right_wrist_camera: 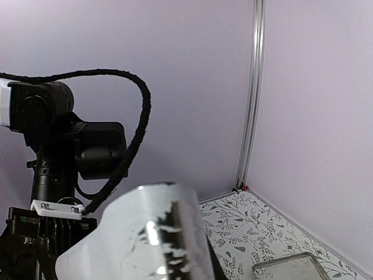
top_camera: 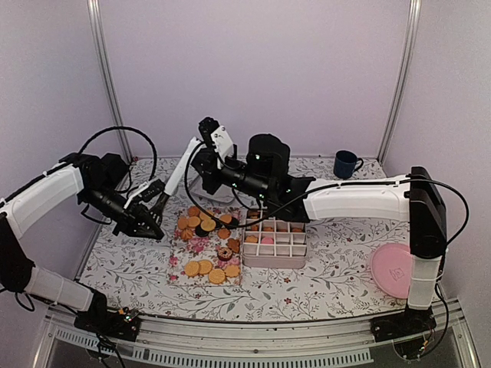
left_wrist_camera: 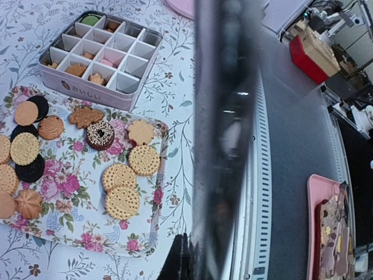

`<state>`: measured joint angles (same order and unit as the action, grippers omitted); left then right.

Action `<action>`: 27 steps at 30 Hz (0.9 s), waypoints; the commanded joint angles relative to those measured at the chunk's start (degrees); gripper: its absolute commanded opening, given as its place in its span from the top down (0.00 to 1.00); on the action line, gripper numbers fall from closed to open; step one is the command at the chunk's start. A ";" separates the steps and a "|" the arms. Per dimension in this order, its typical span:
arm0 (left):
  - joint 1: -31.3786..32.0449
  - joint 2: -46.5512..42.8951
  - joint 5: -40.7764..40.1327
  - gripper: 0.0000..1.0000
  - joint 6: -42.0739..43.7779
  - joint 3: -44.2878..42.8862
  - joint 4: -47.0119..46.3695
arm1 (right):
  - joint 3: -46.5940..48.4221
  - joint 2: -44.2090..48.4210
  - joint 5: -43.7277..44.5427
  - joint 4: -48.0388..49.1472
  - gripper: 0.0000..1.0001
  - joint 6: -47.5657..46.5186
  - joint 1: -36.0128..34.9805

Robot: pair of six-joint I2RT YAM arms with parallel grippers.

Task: Pack the cookies
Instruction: Pass from the right arm to the left, then pass from the left arm to the right

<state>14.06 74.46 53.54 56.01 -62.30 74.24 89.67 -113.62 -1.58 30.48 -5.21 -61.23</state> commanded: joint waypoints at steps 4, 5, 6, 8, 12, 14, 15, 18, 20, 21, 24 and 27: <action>5.92 -3.93 4.90 1.00 3.29 -2.38 0.74 | -2.60 -1.65 4.84 -8.07 0.94 -4.75 1.42; 5.89 -3.82 4.58 1.00 3.11 -2.20 0.16 | -3.82 -0.45 0.53 -7.15 0.85 -3.89 1.51; 5.89 -3.65 4.22 1.00 2.80 -1.99 -0.54 | -5.18 1.12 -3.84 -5.78 0.73 -3.26 1.55; 5.89 -3.22 3.47 1.00 2.51 -1.71 -1.57 | -7.77 3.41 -13.00 -3.40 0.56 -0.98 2.13; 5.84 -2.45 3.04 1.00 2.18 -1.59 -2.89 | -13.02 7.05 -24.06 -0.56 0.30 3.38 3.48; 5.83 -2.16 3.22 1.00 2.01 -1.53 -3.35 | -15.95 8.90 -26.84 1.36 0.21 5.15 4.42; 5.84 -2.05 3.35 1.00 1.94 -1.46 -3.51 | -17.64 9.81 -27.61 2.75 0.11 6.63 4.79; 5.88 -2.03 3.51 1.00 1.69 -1.02 -4.03 | -22.52 11.86 -30.04 8.41 0.01 9.70 6.13; 5.95 -2.01 3.47 1.00 1.44 -0.58 -4.67 | -21.73 11.79 -30.95 9.52 0.01 11.72 6.83; 5.95 -1.95 3.32 1.00 1.12 -0.36 -5.15 | -20.92 11.25 -31.73 9.80 0.01 12.46 7.07; 5.89 -2.07 2.25 1.00 -0.64 0.26 -7.22 | -16.73 9.44 -34.89 10.56 0.01 15.22 7.28; 5.90 -2.54 0.63 1.00 -2.31 1.13 -10.06 | -13.42 7.59 -36.88 10.82 0.01 17.33 7.24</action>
<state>19.25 73.08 54.57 55.40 -62.37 68.97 71.24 -104.47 -33.43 37.01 7.33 -54.06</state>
